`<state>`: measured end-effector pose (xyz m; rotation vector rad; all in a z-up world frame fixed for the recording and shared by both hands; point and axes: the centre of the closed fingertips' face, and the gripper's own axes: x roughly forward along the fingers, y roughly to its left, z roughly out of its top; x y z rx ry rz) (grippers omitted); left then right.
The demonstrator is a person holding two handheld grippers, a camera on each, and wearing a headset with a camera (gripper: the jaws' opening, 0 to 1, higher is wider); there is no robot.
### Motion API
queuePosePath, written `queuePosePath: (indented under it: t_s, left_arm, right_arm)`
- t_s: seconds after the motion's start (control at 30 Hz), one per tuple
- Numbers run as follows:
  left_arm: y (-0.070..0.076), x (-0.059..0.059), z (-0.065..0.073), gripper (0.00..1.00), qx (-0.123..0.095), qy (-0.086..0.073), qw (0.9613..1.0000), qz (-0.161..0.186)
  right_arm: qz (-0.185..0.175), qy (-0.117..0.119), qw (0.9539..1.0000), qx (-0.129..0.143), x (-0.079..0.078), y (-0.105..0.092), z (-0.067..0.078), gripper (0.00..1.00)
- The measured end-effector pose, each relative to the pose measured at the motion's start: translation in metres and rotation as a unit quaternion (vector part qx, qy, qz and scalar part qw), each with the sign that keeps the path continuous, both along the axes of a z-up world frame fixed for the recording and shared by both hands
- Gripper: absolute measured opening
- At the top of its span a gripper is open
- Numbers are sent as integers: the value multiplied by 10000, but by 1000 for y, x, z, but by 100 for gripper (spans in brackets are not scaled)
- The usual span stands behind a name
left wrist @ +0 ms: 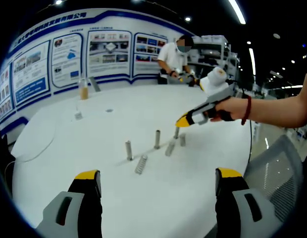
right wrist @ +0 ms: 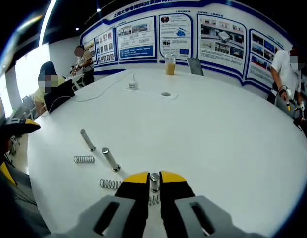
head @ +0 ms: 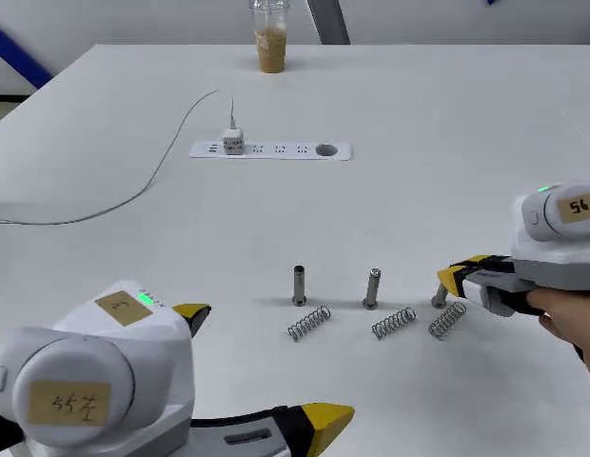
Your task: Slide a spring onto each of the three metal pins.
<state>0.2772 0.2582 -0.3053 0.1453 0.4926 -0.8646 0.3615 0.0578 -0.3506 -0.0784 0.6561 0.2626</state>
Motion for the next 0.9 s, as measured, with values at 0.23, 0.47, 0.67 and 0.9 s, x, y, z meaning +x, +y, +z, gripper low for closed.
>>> queuePosePath:
  t_s: [0.23, 0.47, 0.67, 0.9]
  left_arm:
    - [2, 0, 0, 97, 31, -15, 10000, 15]
    - [4, 0, -2, 96, 71, 6, 10000, 25]
    - [5, 2, -4, 93, 114, 1, 9999, 11]
    - [5, 7, -6, 89, 149, -28, 9999, -3]
  right_arm:
    - [19, 36, 10000, -24, 1, 0, -1, 9]
    - [79, 15, 10000, -27, 1, 0, 0, 9]
    - [47, -37, 10000, -26, -1, -5, 3, 14]
    - [43, -144, 9999, 66, -7, -6, 10, 22]
